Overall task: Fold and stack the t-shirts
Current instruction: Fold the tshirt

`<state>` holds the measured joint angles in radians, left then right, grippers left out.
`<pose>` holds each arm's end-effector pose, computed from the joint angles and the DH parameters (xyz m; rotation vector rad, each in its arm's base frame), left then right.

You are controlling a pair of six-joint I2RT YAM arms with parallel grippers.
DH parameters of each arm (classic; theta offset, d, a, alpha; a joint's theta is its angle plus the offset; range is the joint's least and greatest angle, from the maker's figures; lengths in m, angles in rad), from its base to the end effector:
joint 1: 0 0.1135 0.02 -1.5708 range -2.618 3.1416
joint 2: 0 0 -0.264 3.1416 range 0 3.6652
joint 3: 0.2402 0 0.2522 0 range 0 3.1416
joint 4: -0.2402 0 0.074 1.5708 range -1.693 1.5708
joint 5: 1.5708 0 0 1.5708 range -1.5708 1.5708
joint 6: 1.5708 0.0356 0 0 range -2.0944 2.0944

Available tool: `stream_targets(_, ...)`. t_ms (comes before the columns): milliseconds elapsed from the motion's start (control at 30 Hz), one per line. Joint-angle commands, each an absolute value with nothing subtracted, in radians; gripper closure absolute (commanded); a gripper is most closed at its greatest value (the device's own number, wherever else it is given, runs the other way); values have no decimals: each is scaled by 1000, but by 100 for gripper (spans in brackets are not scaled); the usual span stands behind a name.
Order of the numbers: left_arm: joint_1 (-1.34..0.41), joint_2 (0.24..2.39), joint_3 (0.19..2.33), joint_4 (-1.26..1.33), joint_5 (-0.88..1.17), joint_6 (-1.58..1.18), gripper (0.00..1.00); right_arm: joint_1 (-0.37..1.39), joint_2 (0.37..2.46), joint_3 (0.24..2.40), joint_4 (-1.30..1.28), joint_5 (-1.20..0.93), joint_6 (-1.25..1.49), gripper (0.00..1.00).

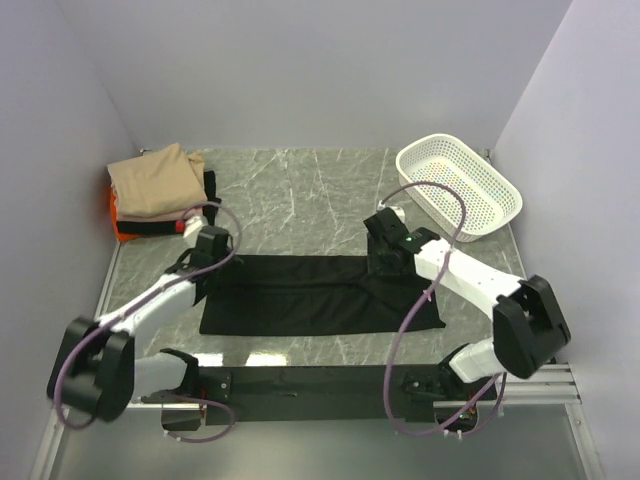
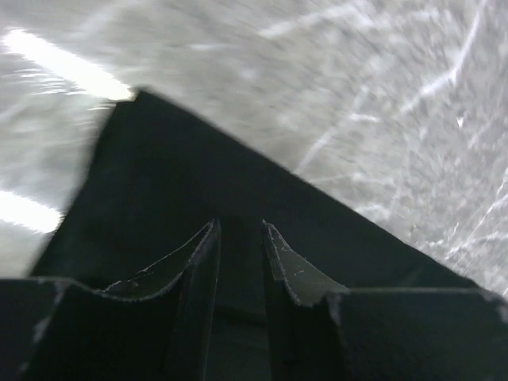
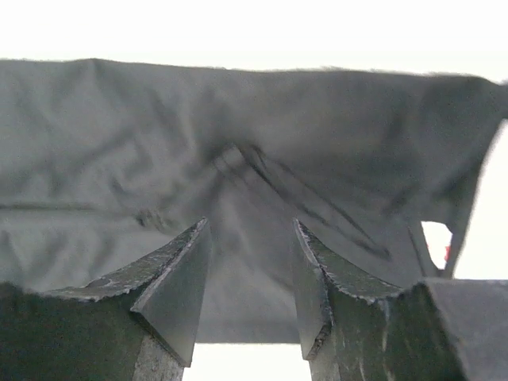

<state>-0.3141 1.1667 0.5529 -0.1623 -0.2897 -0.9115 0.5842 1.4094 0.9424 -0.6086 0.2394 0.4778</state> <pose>0.2201 -0.0608 0.1885 -0.8182 2.1748 -0.2831 0.2340 0.1446 0.2218 -0.0592 2.5966 0.0631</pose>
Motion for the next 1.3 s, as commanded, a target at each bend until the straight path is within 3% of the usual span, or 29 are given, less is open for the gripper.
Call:
stream_targets(0,-359,1271,646,-31,-285,-876,67,554,1469,985,-460,158,462,49)
stream_targets(367,-380,1460,638,31,-250,-842,67,515,1612,959,-319,58,474,50)
stream_targets(1067,-380,1473,611,38,-259,-824,67,505,1617,950,-370,140,486,51)
stream_targets(1267,-380,1468,606,34,-267,-821,67,500,1589,934,-393,155,494,64)
